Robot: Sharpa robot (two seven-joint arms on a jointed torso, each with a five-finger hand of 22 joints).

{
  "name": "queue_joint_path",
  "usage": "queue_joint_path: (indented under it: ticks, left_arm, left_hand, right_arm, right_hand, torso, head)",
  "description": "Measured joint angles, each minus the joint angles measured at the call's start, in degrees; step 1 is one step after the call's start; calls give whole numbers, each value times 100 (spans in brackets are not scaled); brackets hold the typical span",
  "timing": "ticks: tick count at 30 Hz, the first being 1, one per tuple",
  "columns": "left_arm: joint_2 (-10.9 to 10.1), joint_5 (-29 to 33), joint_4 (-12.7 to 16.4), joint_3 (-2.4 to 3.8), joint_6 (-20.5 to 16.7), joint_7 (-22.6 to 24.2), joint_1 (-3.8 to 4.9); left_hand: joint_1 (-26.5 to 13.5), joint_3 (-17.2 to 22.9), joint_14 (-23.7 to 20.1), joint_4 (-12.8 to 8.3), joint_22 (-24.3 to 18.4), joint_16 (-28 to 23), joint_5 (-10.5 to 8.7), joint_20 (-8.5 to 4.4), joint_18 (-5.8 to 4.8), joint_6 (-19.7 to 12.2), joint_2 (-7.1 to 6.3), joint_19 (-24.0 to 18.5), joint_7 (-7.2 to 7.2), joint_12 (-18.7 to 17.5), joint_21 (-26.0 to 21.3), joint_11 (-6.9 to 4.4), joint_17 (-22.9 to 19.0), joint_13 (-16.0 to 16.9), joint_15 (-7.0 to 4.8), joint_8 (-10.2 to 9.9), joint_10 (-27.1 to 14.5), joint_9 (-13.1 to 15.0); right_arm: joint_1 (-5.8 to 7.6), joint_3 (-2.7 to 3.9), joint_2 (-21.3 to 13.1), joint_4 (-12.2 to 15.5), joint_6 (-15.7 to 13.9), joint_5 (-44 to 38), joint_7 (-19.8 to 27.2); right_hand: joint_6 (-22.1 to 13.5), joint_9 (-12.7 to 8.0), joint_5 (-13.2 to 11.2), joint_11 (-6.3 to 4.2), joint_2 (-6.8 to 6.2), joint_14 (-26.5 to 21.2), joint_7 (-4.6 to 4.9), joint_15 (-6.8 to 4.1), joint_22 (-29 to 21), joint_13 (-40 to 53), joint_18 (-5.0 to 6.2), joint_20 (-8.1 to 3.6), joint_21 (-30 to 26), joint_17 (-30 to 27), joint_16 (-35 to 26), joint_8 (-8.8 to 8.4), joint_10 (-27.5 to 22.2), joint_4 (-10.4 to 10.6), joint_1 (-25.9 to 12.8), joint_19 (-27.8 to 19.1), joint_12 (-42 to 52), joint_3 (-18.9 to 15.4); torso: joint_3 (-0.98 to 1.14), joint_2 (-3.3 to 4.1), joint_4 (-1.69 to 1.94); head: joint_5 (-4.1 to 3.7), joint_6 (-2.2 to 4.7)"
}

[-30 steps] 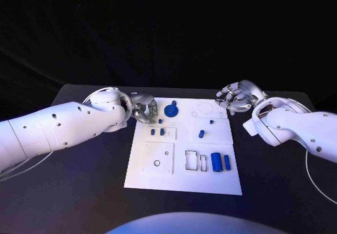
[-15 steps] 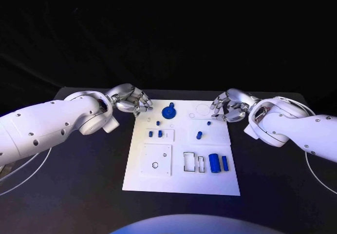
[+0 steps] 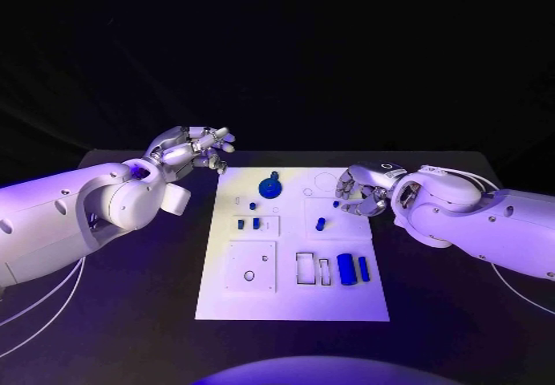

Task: Assemble the parts on the task board

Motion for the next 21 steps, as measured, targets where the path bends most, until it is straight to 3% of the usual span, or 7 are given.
queue_joint_path:
  ticks: [9, 21]
  left_arm:
    - [-25, 444, 201, -7, -54, 181, -1]
    - [-49, 602, 230, -10, -84, 214, -2]
  left_hand:
    - [0, 0, 0, 0, -6, 0, 0, 0, -5, -12, 0, 0, -12, 0, 0, 20, -12, -8, 0, 0, 21, -1]
    - [27, 0, 0, 0, -19, 0, 0, -20, -9, -39, 27, 19, 0, 0, -24, 20, -23, -18, 0, 0, 20, -1]
  right_arm:
    - [-79, 2, 134, -14, 12, -319, -227]
    - [-119, 7, 261, -62, 7, -426, -327]
  right_hand:
    - [76, -37, -34, 9, 31, 15, -1, 15, 122, -131, 0, 19, 149, -1, 42, -44, 92, -99, 31, 64, -90, 218]
    - [191, -43, -56, -3, 31, 13, -34, 13, 211, -229, 1, 1, 248, -2, 74, -66, 261, -152, 31, 82, -134, 432]
  torso:
    - [3, 12, 3]
    - [6, 12, -1]
  head:
    - [46, -10]
    - [75, -62]
